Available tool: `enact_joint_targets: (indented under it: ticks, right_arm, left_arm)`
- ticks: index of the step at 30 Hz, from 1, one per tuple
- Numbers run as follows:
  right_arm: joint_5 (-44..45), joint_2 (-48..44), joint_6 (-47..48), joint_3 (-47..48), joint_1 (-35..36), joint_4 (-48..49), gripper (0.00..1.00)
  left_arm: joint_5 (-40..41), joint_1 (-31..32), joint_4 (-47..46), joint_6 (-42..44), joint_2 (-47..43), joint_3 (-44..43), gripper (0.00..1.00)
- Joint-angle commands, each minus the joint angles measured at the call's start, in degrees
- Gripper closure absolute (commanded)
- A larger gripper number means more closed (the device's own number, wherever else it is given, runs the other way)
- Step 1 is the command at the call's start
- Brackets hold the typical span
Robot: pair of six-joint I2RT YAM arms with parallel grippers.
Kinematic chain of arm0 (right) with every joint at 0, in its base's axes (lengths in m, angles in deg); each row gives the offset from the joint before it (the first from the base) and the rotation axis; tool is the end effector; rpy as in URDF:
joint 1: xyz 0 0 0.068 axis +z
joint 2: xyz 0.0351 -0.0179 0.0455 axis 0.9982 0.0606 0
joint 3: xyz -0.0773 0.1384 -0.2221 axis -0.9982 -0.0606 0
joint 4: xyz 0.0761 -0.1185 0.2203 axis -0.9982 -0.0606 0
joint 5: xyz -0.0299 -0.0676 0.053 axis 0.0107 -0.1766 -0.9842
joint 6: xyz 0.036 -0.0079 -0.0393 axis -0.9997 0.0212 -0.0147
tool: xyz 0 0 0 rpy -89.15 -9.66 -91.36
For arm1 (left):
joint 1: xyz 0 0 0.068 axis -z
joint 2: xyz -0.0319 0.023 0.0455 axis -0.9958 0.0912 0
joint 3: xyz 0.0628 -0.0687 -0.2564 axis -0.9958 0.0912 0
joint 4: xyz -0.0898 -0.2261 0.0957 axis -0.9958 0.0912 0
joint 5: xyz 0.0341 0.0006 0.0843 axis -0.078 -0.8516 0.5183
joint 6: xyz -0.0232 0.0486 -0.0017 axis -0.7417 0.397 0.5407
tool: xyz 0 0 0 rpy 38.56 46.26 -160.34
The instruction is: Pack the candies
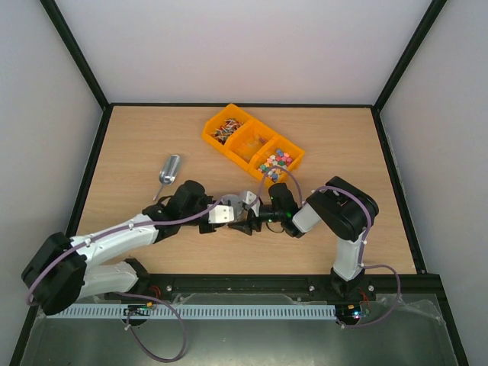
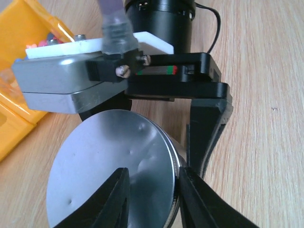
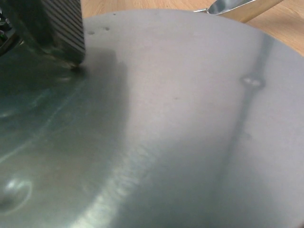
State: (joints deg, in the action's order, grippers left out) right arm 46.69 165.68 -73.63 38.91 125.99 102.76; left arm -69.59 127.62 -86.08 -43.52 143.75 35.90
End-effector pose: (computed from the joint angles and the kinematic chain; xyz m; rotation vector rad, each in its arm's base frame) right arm 0.2216 0.2112 0.1095 -1.2612 1.3526 0.8963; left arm 0.1691 -0.1726 0.2017 1.5593 1.5055 -0.3926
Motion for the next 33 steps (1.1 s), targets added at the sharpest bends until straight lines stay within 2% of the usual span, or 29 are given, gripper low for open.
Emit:
enact_joint_targets:
  ticks: [1,6,12,16,18,20,26,33]
  right_arm:
    - [-1.54,0.65,1.37,-1.12,0.24,-2.4,0.54]
    - [-2.8,0.59,2.48,-1.28,0.1,-2.91,0.54]
    - [-3.21,0.64,2.12,-1.23,-0.09,-2.95,0.54]
    - [-2.75,0.78,1.37,-0.97,-0.1,-2.85,0.54]
    - [-2.05,0.89,0.82,-0.81,-0.15,-2.56,0.54]
    - [-1.75,1.28,0.35,-0.69,-0.11,-2.29,0.54]
    - [-0.99,1.78,-1.05,-0.33,-0.08,-1.6,0.54]
    - [-1.25,1.63,-1.19,-0.39,0.03,-1.71,0.54]
  left_arm:
    - [1.31,-2.29,2.17,3.11,-3.2,1.58,0.72]
    - [0.68,-6.02,6.55,6.67,-5.42,2.61,0.74]
    - [3.04,-11.21,7.21,10.57,-5.36,4.04,0.73]
    - [-2.48,-13.05,10.92,12.05,-10.17,3.06,0.69]
    - [-6.18,-12.0,12.28,11.69,-13.46,2.83,0.66]
    - [-5.68,-8.04,11.95,9.68,-14.14,2.32,0.64]
    - [-3.13,-0.87,3.88,2.3,-8.26,1.24,0.62]
    - [-0.95,0.69,-4.68,0.28,-1.79,0.57,0.62]
